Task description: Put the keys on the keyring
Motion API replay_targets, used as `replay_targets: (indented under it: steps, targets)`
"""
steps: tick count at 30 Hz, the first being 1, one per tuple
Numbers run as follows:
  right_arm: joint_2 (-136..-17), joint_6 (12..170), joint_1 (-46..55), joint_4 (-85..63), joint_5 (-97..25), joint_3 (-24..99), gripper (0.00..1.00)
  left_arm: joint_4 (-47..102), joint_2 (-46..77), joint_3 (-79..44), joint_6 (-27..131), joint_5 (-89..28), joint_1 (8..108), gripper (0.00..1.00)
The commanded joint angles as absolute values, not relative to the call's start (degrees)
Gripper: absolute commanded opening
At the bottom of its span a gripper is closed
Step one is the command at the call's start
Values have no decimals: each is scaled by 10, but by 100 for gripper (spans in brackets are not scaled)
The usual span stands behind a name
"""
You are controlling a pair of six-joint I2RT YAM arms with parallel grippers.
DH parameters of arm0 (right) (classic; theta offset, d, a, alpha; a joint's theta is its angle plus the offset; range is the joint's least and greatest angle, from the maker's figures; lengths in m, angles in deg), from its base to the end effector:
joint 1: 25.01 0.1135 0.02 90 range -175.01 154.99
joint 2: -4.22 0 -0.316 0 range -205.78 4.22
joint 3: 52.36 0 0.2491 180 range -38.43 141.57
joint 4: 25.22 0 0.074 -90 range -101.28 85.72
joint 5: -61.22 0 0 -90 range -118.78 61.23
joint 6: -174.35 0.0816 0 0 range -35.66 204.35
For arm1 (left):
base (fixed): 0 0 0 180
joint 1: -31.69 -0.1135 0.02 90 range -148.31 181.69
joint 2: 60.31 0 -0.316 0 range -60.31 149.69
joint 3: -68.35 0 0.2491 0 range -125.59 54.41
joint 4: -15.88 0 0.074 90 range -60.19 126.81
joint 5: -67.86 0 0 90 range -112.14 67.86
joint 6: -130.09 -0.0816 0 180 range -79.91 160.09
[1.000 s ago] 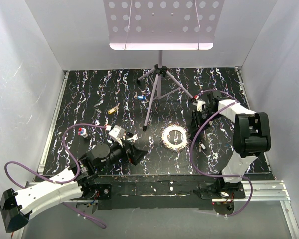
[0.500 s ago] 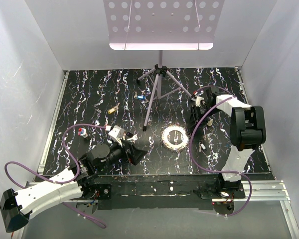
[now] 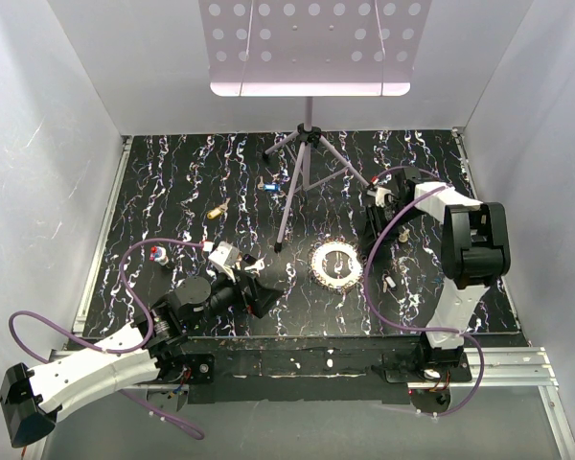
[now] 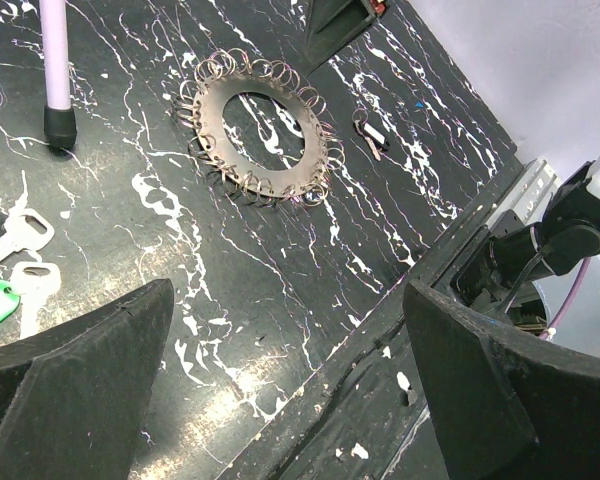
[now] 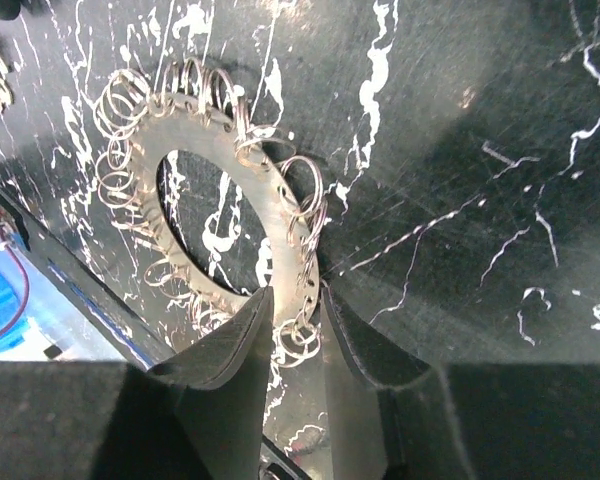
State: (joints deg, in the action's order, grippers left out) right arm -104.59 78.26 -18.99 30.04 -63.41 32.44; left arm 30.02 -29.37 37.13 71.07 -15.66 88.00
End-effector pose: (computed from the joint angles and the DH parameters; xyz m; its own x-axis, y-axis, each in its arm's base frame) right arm 0.3688 0.0855 0.1726 -0.9513 -0.1881 -0.2444 -0.2941 0.7917 0.5354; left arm 0.0901 -0.1186 0.2400 -0.5082 -0.1597 -0.8463 0.5883 0.6533 -0.4766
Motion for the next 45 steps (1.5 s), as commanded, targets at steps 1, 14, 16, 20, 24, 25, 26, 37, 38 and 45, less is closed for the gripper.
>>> replay_targets:
  steps: [1,14,16,20,24,25,26,37,38,45]
  targets:
    - [-980,735,-196,341,-647,321,34,313,-305,371,713,-152,878,100]
    - [-693,466,-135,230,-798,106,44,252,-132,312,709,-221,878,100]
    - [-705,468,-135,247,-791,120,43,231,-96,306,724,-221,878,94]
    - [-715,473,-134,257,-782,132,42,229,-1,261,733,-254,878,85]
    - [-727,481,-134,274,-769,147,41,241,105,195,738,-272,878,67]
    - [-729,482,-135,278,-765,151,41,242,129,180,741,-285,878,62]
    - [-733,483,-135,283,-761,156,41,239,149,165,745,-300,878,58]
    - [-742,484,-136,294,-753,166,40,285,316,33,692,-319,887,41]
    - [-742,483,-137,294,-753,166,40,294,327,21,681,-314,889,41]
    - [-748,483,-140,299,-755,169,40,359,379,-39,636,-286,900,41]
